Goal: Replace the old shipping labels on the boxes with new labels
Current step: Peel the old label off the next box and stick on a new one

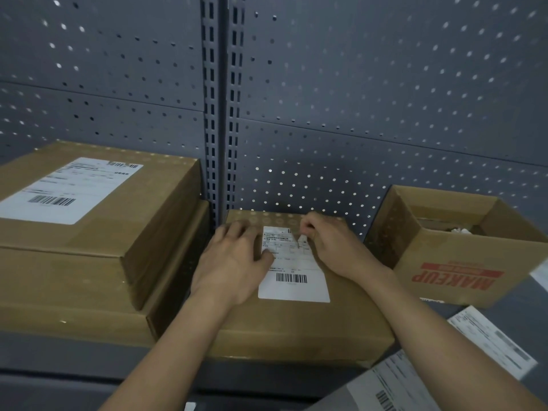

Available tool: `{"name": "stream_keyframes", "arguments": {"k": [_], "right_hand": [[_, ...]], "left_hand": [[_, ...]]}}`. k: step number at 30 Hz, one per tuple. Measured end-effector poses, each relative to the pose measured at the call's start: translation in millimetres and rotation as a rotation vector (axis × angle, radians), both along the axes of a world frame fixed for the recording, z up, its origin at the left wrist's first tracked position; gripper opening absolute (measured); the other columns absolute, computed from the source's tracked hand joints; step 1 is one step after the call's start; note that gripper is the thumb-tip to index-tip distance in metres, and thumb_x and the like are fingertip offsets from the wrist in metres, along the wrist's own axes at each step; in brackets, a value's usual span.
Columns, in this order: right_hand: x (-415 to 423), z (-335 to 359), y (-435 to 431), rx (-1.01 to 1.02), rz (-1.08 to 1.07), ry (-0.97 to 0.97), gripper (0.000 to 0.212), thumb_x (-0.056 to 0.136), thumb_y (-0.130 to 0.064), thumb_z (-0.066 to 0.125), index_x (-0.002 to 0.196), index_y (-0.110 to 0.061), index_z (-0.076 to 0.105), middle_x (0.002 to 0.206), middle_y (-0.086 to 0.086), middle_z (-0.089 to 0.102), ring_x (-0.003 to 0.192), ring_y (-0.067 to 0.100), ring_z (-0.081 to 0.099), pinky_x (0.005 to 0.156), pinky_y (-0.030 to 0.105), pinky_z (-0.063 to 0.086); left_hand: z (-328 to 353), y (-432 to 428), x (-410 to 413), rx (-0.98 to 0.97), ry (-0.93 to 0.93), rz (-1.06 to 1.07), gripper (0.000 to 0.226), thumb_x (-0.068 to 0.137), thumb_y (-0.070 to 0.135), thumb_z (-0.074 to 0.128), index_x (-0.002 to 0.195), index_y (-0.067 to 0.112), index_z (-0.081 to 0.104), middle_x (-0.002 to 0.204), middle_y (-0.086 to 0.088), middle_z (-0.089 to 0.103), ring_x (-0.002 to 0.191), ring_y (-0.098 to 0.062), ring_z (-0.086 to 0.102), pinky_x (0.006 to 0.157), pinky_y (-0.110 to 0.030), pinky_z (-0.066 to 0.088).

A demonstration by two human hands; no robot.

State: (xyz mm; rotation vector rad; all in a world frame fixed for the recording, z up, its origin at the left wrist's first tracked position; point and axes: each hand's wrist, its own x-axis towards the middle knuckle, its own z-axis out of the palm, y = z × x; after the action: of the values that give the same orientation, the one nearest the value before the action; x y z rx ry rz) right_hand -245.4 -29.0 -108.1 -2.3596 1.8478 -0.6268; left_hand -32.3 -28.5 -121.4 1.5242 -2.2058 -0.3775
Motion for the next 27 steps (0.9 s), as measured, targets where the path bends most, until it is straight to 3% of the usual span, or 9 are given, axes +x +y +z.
{"name": "stream_keyframes", "arguments": {"k": [6, 11, 14, 16, 17, 20, 23, 27], "right_hand": [[-0.2, 1.5, 4.1, -0.015, 0.016, -0.171, 0.019, 0.101, -0.013, 0.049, 0.087, -0.026, 0.048, 0.077, -0.022, 0.051, 0.073, -0.002, 0.050, 0.069, 0.022, 0.034], [0.8, 6.6, 12.6, -0.035, 0.063, -0.380, 0.016, 0.099, -0.009, 0.053, 0.089, -0.021, 0.057, 0.078, -0.014, 0.060, 0.075, 0.002, 0.055, 0.066, 0.014, 0.042], [0.8, 10.8, 17.7, 0.013, 0.050, -0.443, 0.012, 0.099, -0.013, 0.054, 0.098, -0.017, 0.065, 0.083, -0.015, 0.062, 0.077, -0.004, 0.056, 0.070, 0.010, 0.042], [-0.6, 11.7, 20.4, 0.074, 0.024, -0.402, 0.028, 0.102, -0.020, 0.048, 0.127, -0.018, 0.060, 0.104, -0.019, 0.060, 0.096, -0.010, 0.053, 0.084, 0.007, 0.040], [-2.1, 11.2, 22.0, 0.107, 0.009, -0.343, 0.038, 0.104, -0.024, 0.044, 0.141, -0.021, 0.049, 0.113, -0.018, 0.057, 0.108, -0.008, 0.048, 0.095, 0.010, 0.036], [-6.3, 7.4, 26.3, 0.209, -0.006, -0.117, 0.051, 0.103, -0.030, 0.040, 0.153, -0.024, 0.030, 0.125, -0.010, 0.044, 0.123, 0.011, 0.035, 0.107, 0.027, 0.032], [-7.5, 4.8, 29.1, 0.191, 0.020, 0.058, 0.044, 0.099, -0.028, 0.047, 0.143, -0.026, 0.046, 0.113, -0.008, 0.036, 0.114, 0.014, 0.036, 0.100, 0.033, 0.041], [-5.1, 6.5, 33.5, 0.103, 0.003, 0.097, 0.022, 0.101, -0.032, 0.050, 0.112, -0.023, 0.066, 0.104, -0.008, 0.037, 0.103, 0.015, 0.044, 0.089, 0.039, 0.047]], "left_hand": [[0.8, 0.3, -0.4, 0.002, 0.010, 0.005, 0.051, 0.093, 0.050, 0.046, 0.141, 0.032, 0.044, 0.148, 0.009, 0.037, 0.135, -0.019, 0.028, 0.105, -0.039, 0.037], [0.2, -0.5, 0.7, 0.002, 0.003, 0.013, 0.053, 0.093, 0.051, 0.046, 0.141, 0.032, 0.043, 0.149, 0.010, 0.037, 0.135, -0.019, 0.029, 0.103, -0.039, 0.038], [0.5, -0.3, 0.0, -0.001, -0.001, 0.013, 0.053, 0.093, 0.051, 0.045, 0.142, 0.031, 0.042, 0.149, 0.009, 0.037, 0.135, -0.018, 0.028, 0.104, -0.039, 0.038], [0.7, -0.4, -0.1, -0.004, -0.004, 0.010, 0.053, 0.094, 0.051, 0.045, 0.143, 0.031, 0.041, 0.149, 0.009, 0.036, 0.136, -0.018, 0.028, 0.105, -0.039, 0.037], [0.6, -0.5, -0.1, -0.002, -0.005, 0.009, 0.054, 0.094, 0.051, 0.045, 0.143, 0.031, 0.041, 0.150, 0.009, 0.036, 0.136, -0.018, 0.028, 0.105, -0.039, 0.037], [0.5, -0.3, 0.3, -0.002, -0.006, 0.010, 0.054, 0.094, 0.051, 0.045, 0.144, 0.032, 0.040, 0.151, 0.009, 0.036, 0.137, -0.018, 0.028, 0.105, -0.039, 0.037], [1.2, 0.7, -0.5, -0.002, -0.011, 0.012, 0.054, 0.094, 0.051, 0.045, 0.144, 0.032, 0.040, 0.151, 0.008, 0.035, 0.137, -0.019, 0.027, 0.106, -0.040, 0.037], [0.8, 0.1, -0.1, 0.013, -0.013, 0.007, 0.056, 0.094, 0.051, 0.044, 0.146, 0.031, 0.039, 0.153, 0.008, 0.033, 0.139, -0.019, 0.025, 0.107, -0.040, 0.036]]}}
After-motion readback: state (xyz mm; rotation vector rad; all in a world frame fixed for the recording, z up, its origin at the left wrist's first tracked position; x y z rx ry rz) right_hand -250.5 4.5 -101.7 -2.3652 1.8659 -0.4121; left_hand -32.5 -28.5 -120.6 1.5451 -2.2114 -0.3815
